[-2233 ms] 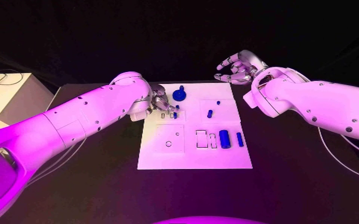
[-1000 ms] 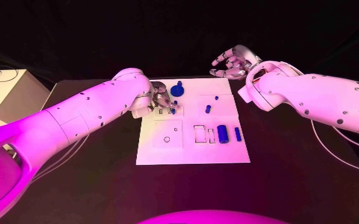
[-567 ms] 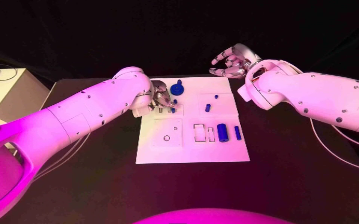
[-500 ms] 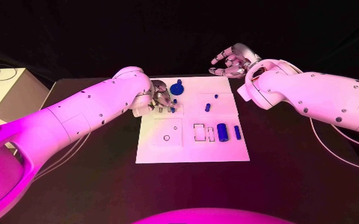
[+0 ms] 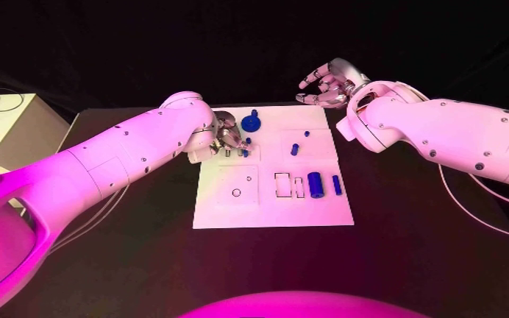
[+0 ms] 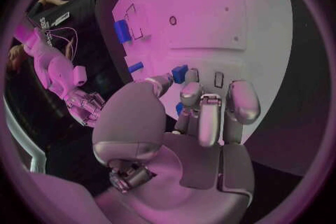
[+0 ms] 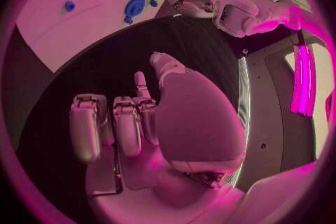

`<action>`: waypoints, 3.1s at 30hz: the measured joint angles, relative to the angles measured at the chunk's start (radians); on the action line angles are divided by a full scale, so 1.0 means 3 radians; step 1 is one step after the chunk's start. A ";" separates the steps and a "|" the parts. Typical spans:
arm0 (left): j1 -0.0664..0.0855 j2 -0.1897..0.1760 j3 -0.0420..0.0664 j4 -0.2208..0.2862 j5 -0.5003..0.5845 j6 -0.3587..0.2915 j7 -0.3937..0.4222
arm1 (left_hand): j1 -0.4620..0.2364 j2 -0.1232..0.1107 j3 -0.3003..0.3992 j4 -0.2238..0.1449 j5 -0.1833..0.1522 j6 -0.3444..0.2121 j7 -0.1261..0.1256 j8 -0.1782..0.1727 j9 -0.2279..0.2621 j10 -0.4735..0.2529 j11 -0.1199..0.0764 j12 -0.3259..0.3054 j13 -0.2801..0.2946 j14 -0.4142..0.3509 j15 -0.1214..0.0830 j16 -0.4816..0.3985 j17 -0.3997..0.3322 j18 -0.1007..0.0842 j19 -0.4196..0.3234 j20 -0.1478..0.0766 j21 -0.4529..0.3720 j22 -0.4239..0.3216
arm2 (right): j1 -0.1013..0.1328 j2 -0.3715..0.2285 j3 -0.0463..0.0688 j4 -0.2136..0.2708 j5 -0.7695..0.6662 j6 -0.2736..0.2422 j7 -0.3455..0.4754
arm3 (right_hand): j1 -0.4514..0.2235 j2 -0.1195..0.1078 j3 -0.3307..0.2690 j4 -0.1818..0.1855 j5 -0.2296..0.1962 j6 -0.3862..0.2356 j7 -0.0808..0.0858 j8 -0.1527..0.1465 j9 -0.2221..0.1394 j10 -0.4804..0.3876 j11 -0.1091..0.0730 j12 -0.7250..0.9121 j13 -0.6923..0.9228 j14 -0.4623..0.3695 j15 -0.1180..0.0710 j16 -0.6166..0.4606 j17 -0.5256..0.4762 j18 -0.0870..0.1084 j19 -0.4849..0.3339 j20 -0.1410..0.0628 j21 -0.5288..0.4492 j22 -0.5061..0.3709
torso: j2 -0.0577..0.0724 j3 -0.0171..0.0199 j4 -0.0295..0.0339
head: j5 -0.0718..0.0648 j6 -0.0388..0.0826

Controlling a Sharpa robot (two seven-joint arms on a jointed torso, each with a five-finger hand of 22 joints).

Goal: Assemble the parts on the task board

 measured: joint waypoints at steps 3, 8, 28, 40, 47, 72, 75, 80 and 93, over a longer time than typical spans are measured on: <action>0.0000 0.0001 -0.0002 -0.0007 0.0005 0.0006 0.0000 | 0.0002 -0.0002 0.0024 -0.0005 0.0000 0.0000 0.0000 0.0015 0.0008 0.0007 -0.0007 0.0000 0.0004 0.0001 -0.0001 0.0000 0.0000 0.0000 0.0000 0.0000 0.0000 0.0000 | -0.0001 0.0000 0.0000 -0.0001 0.0000 0.0001 0.0000 | 0.0000 0.0000 0.0000 0.0000 0.0000 0.0000 0.0000 0.0000 0.0000 0.0000 0.0000 0.0000 0.0000 0.0000 0.0000 0.0000 0.0000 0.0000 0.0000 0.0000 0.0000 0.0000 | -0.0002 0.0000 0.0001 | 0.0002 -0.0006; 0.0000 0.0001 -0.0006 -0.0013 0.0018 0.0017 0.0001 | 0.0097 -0.0034 0.0172 -0.0010 0.0000 -0.0017 -0.0017 0.0034 0.0063 0.0012 -0.0012 0.0012 0.0008 0.0000 -0.0024 0.0000 0.0000 0.0000 0.0000 0.0000 0.0012 0.0005 | -0.0003 0.0001 0.0000 -0.0002 -0.0001 0.0002 0.0000 | 0.0000 0.0000 0.0000 0.0000 0.0000 0.0000 0.0000 0.0000 0.0000 0.0000 0.0000 0.0000 0.0000 0.0000 0.0000 0.0000 0.0000 0.0000 0.0000 0.0000 0.0000 0.0003 | -0.0005 0.0000 0.0003 | 0.0002 -0.0017; 0.0001 0.0001 -0.0013 -0.0012 0.0101 0.0006 0.0007 | 0.0459 -0.0135 0.0842 -0.0116 -0.0005 -0.0090 -0.0005 0.0070 0.0155 0.0012 -0.0036 -0.0015 -0.0044 0.0012 -0.0035 0.0016 0.0000 0.0000 -0.0013 -0.0013 0.0038 0.0031 | -0.0013 0.0005 0.0000 -0.0020 -0.0002 0.0011 0.0001 | 0.0000 0.0000 0.0000 0.0000 0.0013 0.0000 0.0000 0.0000 0.0002 0.0000 0.0000 0.0000 0.0000 0.0000 0.0000 0.0000 0.0000 0.0000 0.0000 0.0000 0.0000 0.0002 | -0.0009 0.0000 0.0005 | 0.0004 -0.0028; -0.0001 -0.0121 -0.0011 0.0116 0.0202 -0.0114 0.0010 | 0.0241 -0.0253 0.0859 -0.0099 0.0629 -0.0029 0.0000 0.0147 0.0155 0.0116 -0.0077 -0.0029 -0.0068 0.0008 -0.0067 0.0097 0.0000 0.0000 0.0045 -0.0065 0.0092 0.0121 | -0.0018 -0.0004 0.0000 -0.0024 -0.0002 0.0016 0.0001 | 0.0000 0.0000 0.0000 0.0000 0.0013 0.0000 0.0000 0.0000 0.0002 0.0000 0.0000 0.0000 0.0000 0.0000 0.0000 0.0000 0.0000 0.0000 0.0000 0.0000 0.0000 0.0001 | -0.0011 0.0001 0.0011 | 0.0002 -0.0014; -0.0001 -0.0188 -0.0009 0.0195 0.0233 -0.0237 0.0012 | 0.0068 -0.0373 0.0966 -0.0269 0.0969 0.0058 -0.0030 0.0174 0.0156 0.0282 -0.0148 0.0027 0.0061 0.0001 -0.0120 0.0155 0.0000 -0.0054 0.0126 -0.0101 0.0139 0.0219 | -0.0018 -0.0017 0.0000 -0.0026 -0.0001 0.0016 0.0002 | 0.0000 0.0000 0.0009 0.0009 0.0013 -0.0011 0.0011 0.0000 0.0002 0.0000 0.0000 0.0000 0.0000 0.0000 0.0000 0.0000 0.0000 0.0000 0.0000 0.0000 0.0000 0.0001 | -0.0012 0.0001 0.0012 | 0.0001 -0.0007; -0.0003 -0.0129 -0.0089 0.0164 0.0012 -0.0489 0.0018 | -0.0004 -0.0412 0.0944 -0.0292 0.1127 0.0117 -0.0054 0.0173 0.0156 0.0359 -0.0177 0.0062 0.0101 0.0012 -0.0155 0.0155 0.0000 -0.0054 0.0167 -0.0143 0.0155 0.0267 | -0.0020 -0.0021 -0.0001 -0.0032 0.0000 0.0018 0.0001 | 0.0000 0.0000 0.0009 0.0009 0.0013 -0.0011 0.0010 0.0000 0.0002 0.0000 0.0000 0.0000 0.0000 0.0000 0.0000 0.0000 0.0000 0.0000 0.0000 0.0000 0.0000 0.0001 | -0.0002 0.0000 0.0009 | 0.0020 -0.0013; -0.0003 -0.0127 -0.0102 0.0166 -0.0019 -0.0489 0.0018 | -0.0009 -0.0416 0.0944 -0.0292 0.1127 0.0117 -0.0055 0.0173 0.0156 0.0359 -0.0177 0.0062 0.0101 0.0012 -0.0155 0.0155 0.0000 -0.0054 0.0167 -0.0143 0.0155 0.0267 | -0.0020 -0.0022 -0.0001 -0.0030 0.0000 0.0019 0.0001 | 0.0000 0.0000 0.0009 0.0009 0.0013 -0.0011 0.0010 0.0000 0.0002 0.0000 0.0000 0.0000 0.0000 0.0000 0.0000 0.0000 0.0000 0.0000 0.0000 0.0000 0.0000 0.0003 | -0.0002 0.0000 0.0009 | 0.0018 -0.0018; -0.0003 -0.0130 -0.0113 0.0174 -0.0065 -0.0480 0.0018 | -0.0026 -0.0433 0.0979 -0.0327 0.1147 0.0123 -0.0060 0.0172 0.0156 0.0359 -0.0177 0.0062 0.0098 0.0012 -0.0155 0.0155 0.0000 -0.0054 0.0167 -0.0143 0.0155 0.0267 | -0.0020 -0.0026 -0.0001 -0.0028 0.0000 0.0019 0.0001 | 0.0000 0.0000 0.0009 0.0009 0.0013 -0.0011 0.0010 0.0000 0.0002 0.0000 0.0000 0.0000 0.0000 0.0000 0.0000 0.0000 0.0000 0.0000 0.0000 0.0000 0.0000 0.0003 | -0.0002 0.0000 0.0009 | 0.0017 -0.0025; -0.0003 -0.0124 -0.0126 0.0169 -0.0132 -0.0453 0.0015 | -0.0035 -0.0442 0.0969 -0.0336 0.1163 0.0129 -0.0065 0.0168 0.0156 0.0359 -0.0176 0.0061 0.0098 0.0000 -0.0166 0.0155 0.0000 -0.0054 0.0167 -0.0143 0.0155 0.0270 | -0.0020 -0.0027 -0.0001 -0.0029 0.0000 0.0019 0.0001 | 0.0000 0.0000 0.0023 -0.0005 0.0013 -0.0010 0.0010 0.0000 0.0002 0.0000 0.0000 0.0000 0.0000 0.0000 0.0000 0.0000 0.0000 0.0000 0.0000 0.0000 -0.0018 0.0002 | -0.0003 -0.0002 0.0011 | 0.0017 -0.0030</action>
